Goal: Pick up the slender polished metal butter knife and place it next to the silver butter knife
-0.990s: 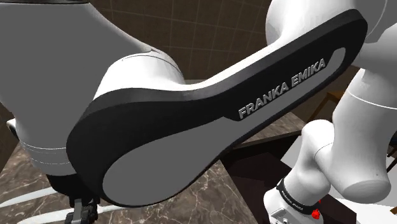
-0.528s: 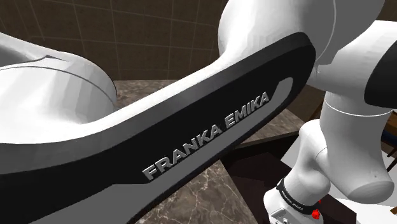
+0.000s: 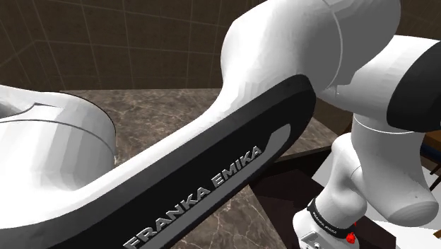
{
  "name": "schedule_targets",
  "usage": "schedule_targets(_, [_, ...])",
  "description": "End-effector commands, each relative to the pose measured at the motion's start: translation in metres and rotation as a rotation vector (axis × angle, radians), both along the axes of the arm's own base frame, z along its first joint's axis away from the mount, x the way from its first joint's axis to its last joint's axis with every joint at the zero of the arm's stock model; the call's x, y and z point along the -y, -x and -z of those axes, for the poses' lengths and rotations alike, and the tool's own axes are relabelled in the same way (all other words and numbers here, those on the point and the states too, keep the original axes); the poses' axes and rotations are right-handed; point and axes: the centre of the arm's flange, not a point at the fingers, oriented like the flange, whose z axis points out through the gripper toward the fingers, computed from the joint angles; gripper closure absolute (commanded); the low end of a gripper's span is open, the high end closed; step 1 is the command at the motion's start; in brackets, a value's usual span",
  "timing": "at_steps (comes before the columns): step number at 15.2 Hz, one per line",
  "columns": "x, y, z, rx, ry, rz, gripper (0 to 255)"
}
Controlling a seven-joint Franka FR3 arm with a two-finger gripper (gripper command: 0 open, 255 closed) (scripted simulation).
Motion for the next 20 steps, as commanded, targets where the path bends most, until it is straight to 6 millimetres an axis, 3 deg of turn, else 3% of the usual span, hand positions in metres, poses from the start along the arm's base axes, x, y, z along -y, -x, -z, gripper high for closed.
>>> schedule_targets(1, [-0.001,0.0,0.011,0.0,-0.001,0.0,255])
schedule_targets(6, [-0.001,0.0,0.041,0.0,-0.001,0.0,255])
schedule_targets(14, [-0.001,0.0,0.041,0.0,0.0,0.0,255])
schedule_targets(15, [-0.001,0.0,0.041,0.0,0.0,0.0,0])
schedule_targets(20, [-0.001,0.0,0.041,0.0,0.0,0.0,0])
